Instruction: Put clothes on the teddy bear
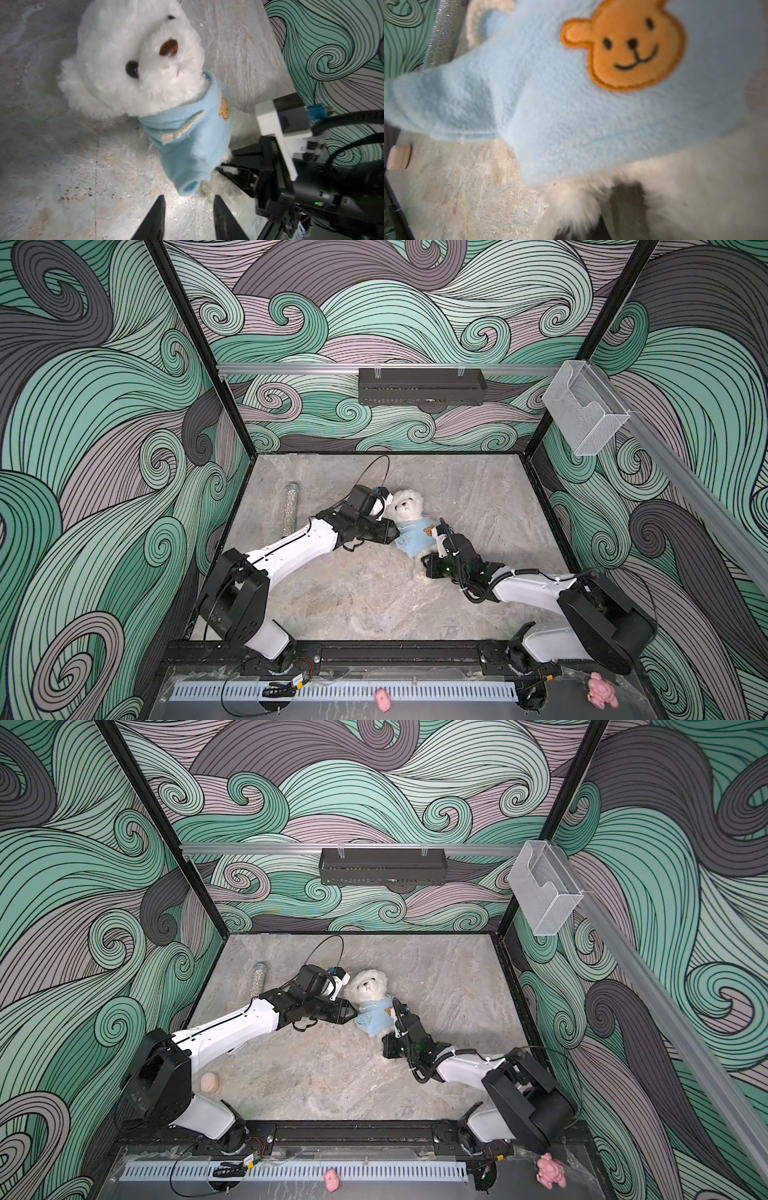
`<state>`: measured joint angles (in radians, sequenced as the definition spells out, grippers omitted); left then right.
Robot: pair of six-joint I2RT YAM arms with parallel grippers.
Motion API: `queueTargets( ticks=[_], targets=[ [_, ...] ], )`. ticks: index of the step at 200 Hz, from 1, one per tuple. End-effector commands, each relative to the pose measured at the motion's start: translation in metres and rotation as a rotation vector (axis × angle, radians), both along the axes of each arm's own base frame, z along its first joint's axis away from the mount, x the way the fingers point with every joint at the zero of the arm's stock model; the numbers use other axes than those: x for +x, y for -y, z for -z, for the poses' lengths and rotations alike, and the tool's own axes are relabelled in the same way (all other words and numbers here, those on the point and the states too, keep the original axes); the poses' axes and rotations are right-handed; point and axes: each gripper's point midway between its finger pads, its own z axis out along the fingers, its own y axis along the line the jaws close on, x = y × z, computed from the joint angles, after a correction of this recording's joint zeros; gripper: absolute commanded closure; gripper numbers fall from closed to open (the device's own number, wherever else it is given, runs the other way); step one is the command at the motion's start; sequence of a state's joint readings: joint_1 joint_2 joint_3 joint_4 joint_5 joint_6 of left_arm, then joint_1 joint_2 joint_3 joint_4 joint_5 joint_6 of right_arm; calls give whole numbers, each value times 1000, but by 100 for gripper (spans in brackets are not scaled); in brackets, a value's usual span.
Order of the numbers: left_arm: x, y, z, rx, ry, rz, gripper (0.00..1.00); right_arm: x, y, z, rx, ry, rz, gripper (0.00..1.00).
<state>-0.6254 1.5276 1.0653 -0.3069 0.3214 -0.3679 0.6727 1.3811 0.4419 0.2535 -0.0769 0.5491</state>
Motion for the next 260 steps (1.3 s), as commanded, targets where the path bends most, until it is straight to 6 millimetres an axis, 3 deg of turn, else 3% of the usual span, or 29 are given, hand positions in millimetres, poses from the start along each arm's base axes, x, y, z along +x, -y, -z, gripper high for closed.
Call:
queueTargets(
  ticks=[1, 32, 55, 72, 90, 119, 149, 203, 228, 260],
  targets=[
    [-1, -7, -5, 61, 22, 11, 54, -7, 44, 6, -213, -47, 81, 87],
    [14, -18, -22, 84, 110, -59, 41, -1, 69, -30, -316, 31, 136, 63],
    [33, -32, -37, 127, 210, -144, 27, 0, 74, -64, -328, 99, 123, 55],
    [45, -38, -33, 151, 225, -180, 16, -6, 61, -83, -250, 128, 76, 51],
    [58, -38, -20, 137, 140, -200, 13, -15, 43, -96, -181, 150, 38, 46],
    [76, -8, -16, 52, 70, -121, 11, -29, 11, -106, -151, 188, -23, 40],
    [94, 12, 5, 80, 0, -77, 9, -31, -19, -90, -101, 141, -42, 44],
    [98, 27, 46, 109, -72, -40, 9, -10, -18, -43, -120, 134, 66, 46],
    [96, 27, 69, 132, -123, -36, 27, 3, -19, -25, -129, 124, 82, 50],
    [93, 25, 83, 158, -148, -24, 53, 16, -11, -17, -168, 165, 108, 57]
  ],
)
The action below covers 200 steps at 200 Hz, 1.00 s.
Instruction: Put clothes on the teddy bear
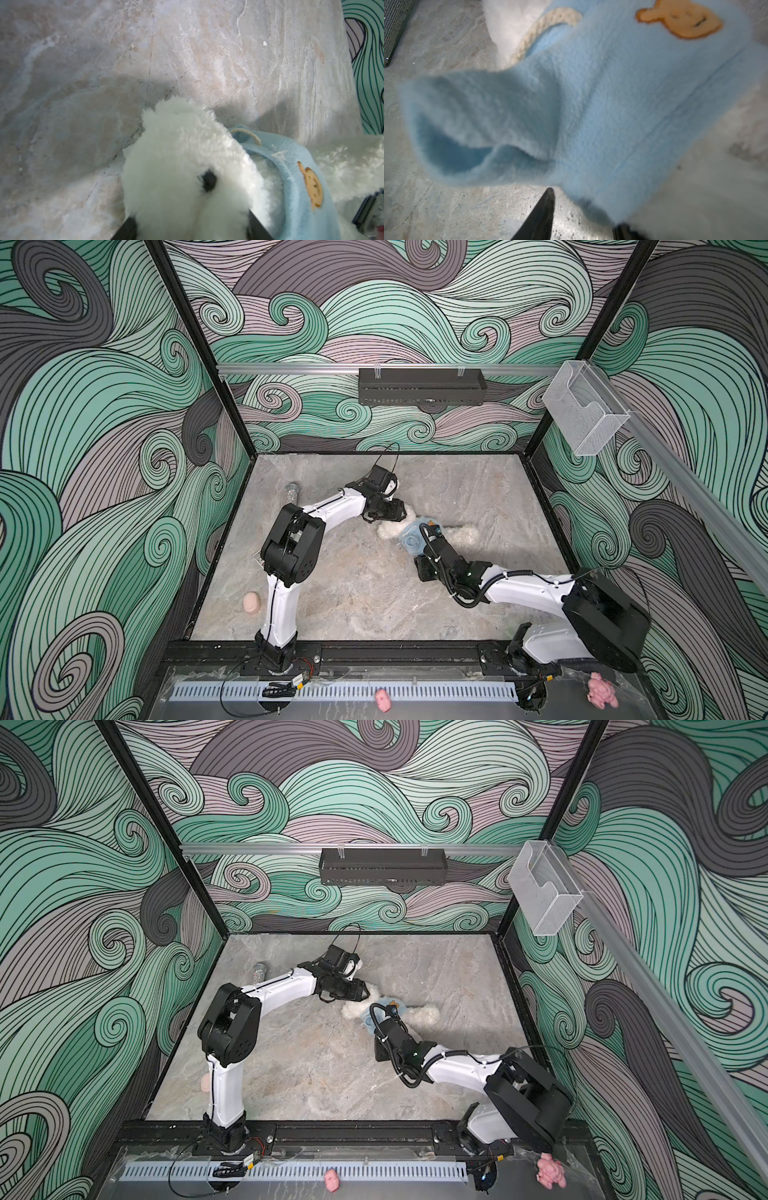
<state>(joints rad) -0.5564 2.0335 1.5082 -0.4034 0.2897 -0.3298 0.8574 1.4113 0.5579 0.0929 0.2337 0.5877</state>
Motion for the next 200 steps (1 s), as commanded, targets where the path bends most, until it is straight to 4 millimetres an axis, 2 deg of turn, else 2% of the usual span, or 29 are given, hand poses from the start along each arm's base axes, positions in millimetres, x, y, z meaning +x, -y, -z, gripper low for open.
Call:
queueTargets(
  ticks=[1, 28, 42, 63, 90, 125, 145, 171, 200],
  targets=[
    [-10, 0, 16, 34, -55, 33, 54, 18, 1, -7, 22, 86, 41, 57],
    [-10, 0, 22, 41, -80, 55, 79, 29, 2, -8, -2, 131, 18, 72],
    [-10, 0, 22, 35, -91, 68, 100, 33, 7, -9, -14, 148, 16, 84],
    [-4, -8, 19, 33, -98, 44, 100, 32, 22, -10, -32, 147, 39, 100],
    [5, -34, 22, 65, -106, -35, 100, 19, 54, -17, -48, 156, 108, 100],
    [6, -74, 46, 182, -146, -121, 100, 7, 88, -35, -73, 198, 177, 100],
    [4, -85, 55, 201, -175, -151, 100, 6, 102, -44, -98, 233, 202, 100],
    [6, -96, 59, 206, -202, -199, 100, 8, 119, -46, -156, 243, 226, 100],
    [8, -102, 62, 159, -244, -241, 100, 11, 130, -35, -165, 219, 264, 100]
  ],
)
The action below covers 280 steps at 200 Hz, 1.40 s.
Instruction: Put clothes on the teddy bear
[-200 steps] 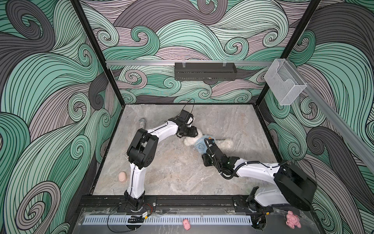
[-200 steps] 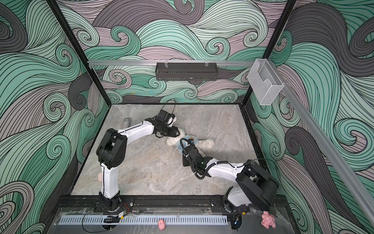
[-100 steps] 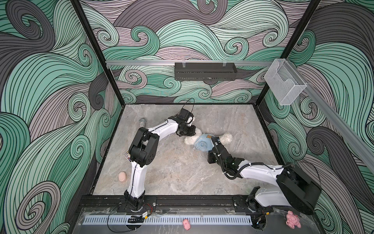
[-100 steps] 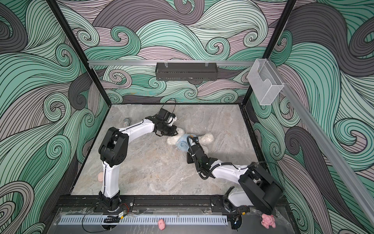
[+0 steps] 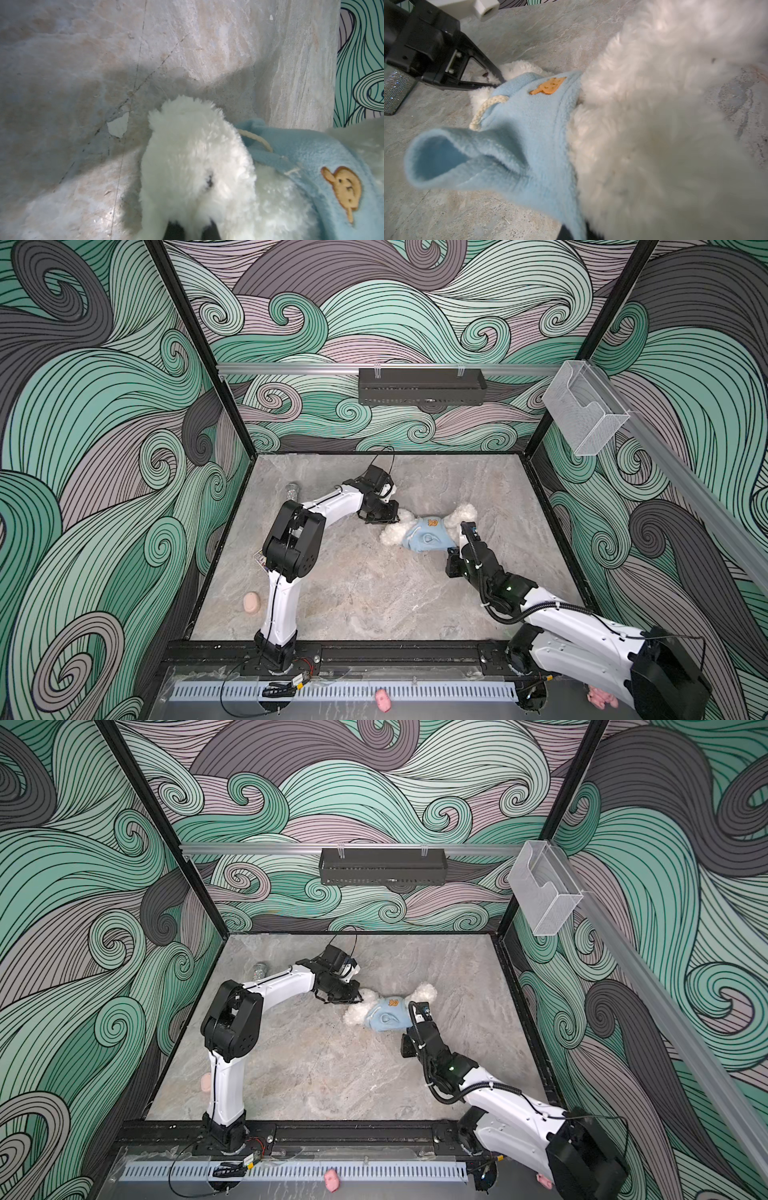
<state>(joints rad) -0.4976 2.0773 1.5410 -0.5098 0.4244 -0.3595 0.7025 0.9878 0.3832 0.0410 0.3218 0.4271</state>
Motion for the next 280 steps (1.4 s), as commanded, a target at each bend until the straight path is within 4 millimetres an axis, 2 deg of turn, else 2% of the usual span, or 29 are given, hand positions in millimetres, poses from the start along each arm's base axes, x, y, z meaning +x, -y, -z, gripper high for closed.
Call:
queueTargets(
  ticks=[1, 26, 41, 58, 73, 97, 128, 144, 151, 168, 178, 182, 203, 216, 224, 236, 243, 261, 270, 280],
  targets=[
    [17, -87, 47, 222, -78, -203, 100, 3, 47, 18, -129, -20, 165, 100],
    [14, -72, 42, 130, -84, -187, 100, 6, 31, 41, -124, -146, 112, 100],
    [10, -62, 35, 77, -73, -169, 100, 6, 9, 39, -72, -168, 20, 99],
    [8, -60, 33, 69, -60, -153, 100, 2, -17, 19, 10, -168, -120, 83],
    [7, -63, 32, 91, -48, -134, 100, -7, -31, -4, 46, -179, -216, 71],
    [8, -64, 29, 102, -31, -117, 100, -13, -33, -43, 76, -160, -257, 58],
    [8, -64, 26, 98, -24, -105, 100, -1, -30, -73, 104, -140, -226, 45],
    [7, -64, 27, 101, -26, -102, 100, 12, -20, -78, 100, -139, -167, 34],
    [7, -65, 26, 104, -23, -101, 100, 14, -14, -73, 84, -164, -150, 28],
    [7, -66, 24, 108, -18, -100, 100, 26, -12, -73, 62, -157, -136, 25],
    [7, -66, 23, 107, -18, -101, 100, 30, -17, -66, 55, -187, -152, 24],
    [7, -66, 23, 107, -17, -100, 100, 35, -23, -68, 71, -177, -166, 24],
    [7, -64, 19, 102, -11, -99, 100, 41, -53, -46, 149, -266, -255, 20],
    [6, -63, 16, 98, -3, -98, 100, 44, -68, -30, 212, -303, -287, 20],
    [6, -61, 12, 90, 6, -100, 100, 48, -78, -24, 256, -310, -308, 25],
    [6, -59, 6, 73, 20, -110, 100, 50, -84, -11, 283, -333, -318, 42],
    [7, -58, 0, 63, 31, -118, 91, 51, -85, -7, 290, -336, -319, 55],
    [8, -63, -20, 52, 89, -154, 58, 49, -86, -3, 320, -328, -311, 86],
    [9, -73, -33, 75, 132, -195, 49, 46, -85, -4, 335, -323, -310, 93],
    [9, -84, -50, 99, 190, -239, 41, 43, -85, -5, 347, -320, -307, 94]
  ],
)
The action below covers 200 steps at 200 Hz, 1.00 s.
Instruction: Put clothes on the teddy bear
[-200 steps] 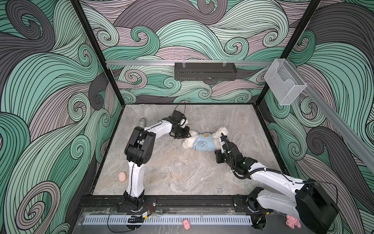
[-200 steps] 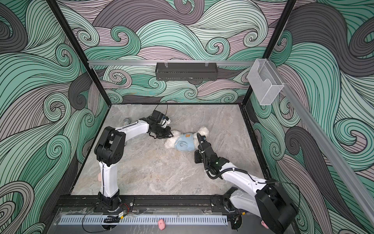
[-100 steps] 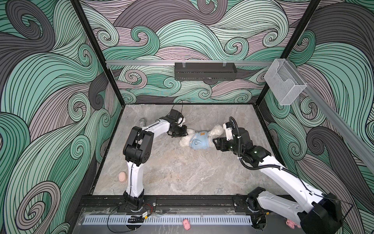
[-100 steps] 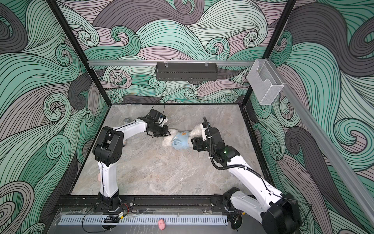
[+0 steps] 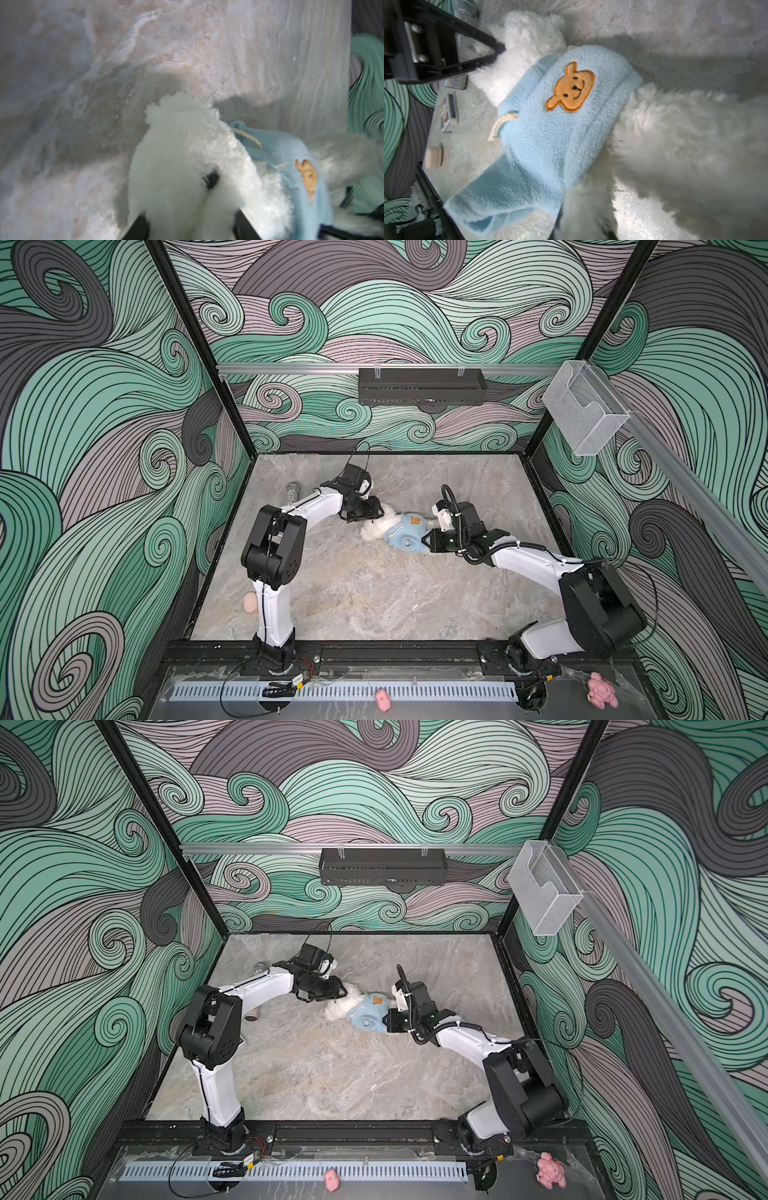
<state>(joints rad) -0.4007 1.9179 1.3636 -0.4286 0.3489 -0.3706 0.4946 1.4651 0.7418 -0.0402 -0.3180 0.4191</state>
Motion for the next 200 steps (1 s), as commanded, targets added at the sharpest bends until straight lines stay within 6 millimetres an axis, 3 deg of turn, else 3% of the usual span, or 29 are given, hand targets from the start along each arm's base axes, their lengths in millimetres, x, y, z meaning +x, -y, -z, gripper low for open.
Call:
queueTargets(
  ticks=[1, 16, 21, 36, 64, 87, 110, 115, 152, 200],
  targets=[
    [0, -25, -37, 75, 114, -103, 40, 4, -12, -25, 116, 64, -3, 94],
    [-10, -45, -59, 114, 187, -160, 30, -1, -10, -25, 131, 58, 11, 95],
    [-16, -46, -67, 110, 211, -157, 25, -2, -9, -26, 138, 56, 12, 96],
    [-39, -43, -83, 89, 268, -113, 25, -6, -9, -26, 149, 52, 18, 96],
    [-88, -8, -108, 82, 373, 68, 29, -9, -8, -29, 157, 58, 25, 97],
    [-122, 42, -128, 4, 448, 297, 51, -12, -12, -30, 170, 51, 5, 98],
    [-142, 75, -121, 35, 454, 465, 65, -13, -11, -30, 163, 53, -5, 98],
    [-142, 80, -112, 54, 421, 486, 68, -13, -11, -31, 161, 56, -7, 97],
    [-139, 87, -85, 160, 283, 545, 83, -13, -11, -32, 156, 69, -18, 97],
    [-133, 90, -69, 217, 242, 573, 90, -14, -8, -34, 145, 83, -24, 98]
  ],
)
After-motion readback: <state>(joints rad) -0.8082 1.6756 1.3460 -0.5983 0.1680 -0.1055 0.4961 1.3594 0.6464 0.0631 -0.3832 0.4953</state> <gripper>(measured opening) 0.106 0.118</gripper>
